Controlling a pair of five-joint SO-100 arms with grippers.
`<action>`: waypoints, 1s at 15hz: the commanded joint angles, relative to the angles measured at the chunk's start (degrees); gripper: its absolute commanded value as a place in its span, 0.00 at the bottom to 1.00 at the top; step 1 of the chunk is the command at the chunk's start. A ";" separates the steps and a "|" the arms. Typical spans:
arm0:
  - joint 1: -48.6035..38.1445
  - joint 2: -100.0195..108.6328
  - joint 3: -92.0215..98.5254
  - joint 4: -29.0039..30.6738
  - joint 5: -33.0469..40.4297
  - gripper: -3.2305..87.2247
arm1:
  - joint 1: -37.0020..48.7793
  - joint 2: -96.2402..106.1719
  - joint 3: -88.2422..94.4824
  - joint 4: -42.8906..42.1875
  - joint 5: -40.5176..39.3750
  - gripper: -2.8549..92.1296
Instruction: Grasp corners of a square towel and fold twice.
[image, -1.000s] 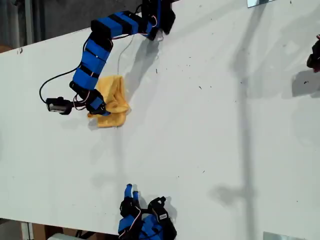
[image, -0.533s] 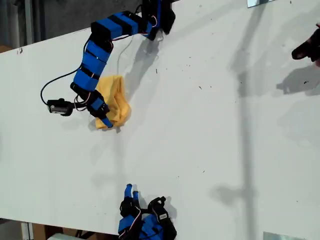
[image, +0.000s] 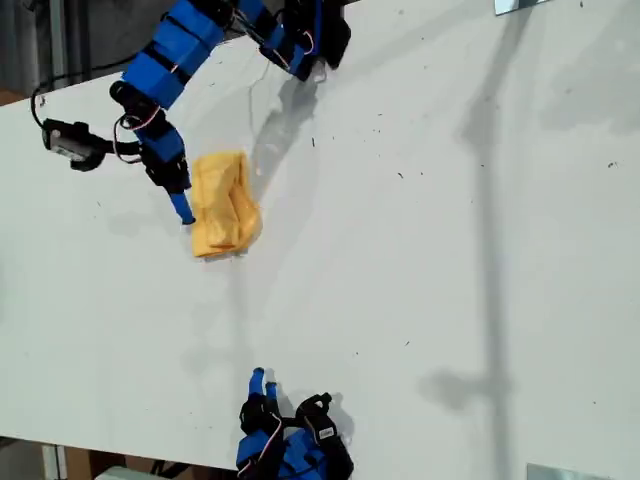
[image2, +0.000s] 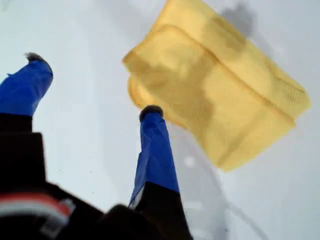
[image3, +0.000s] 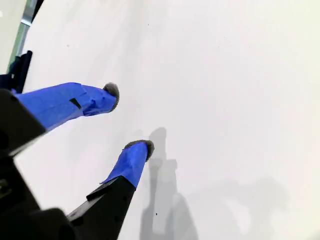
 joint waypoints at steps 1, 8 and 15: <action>0.00 0.44 0.18 -0.18 -0.70 0.22 | -4.22 30.06 29.79 -4.83 5.27 0.41; 8.26 0.53 0.88 1.05 -2.90 0.19 | -22.24 81.91 69.17 1.41 18.11 0.10; 12.92 0.53 1.23 0.35 12.57 0.17 | -12.57 81.83 71.89 13.97 44.21 0.09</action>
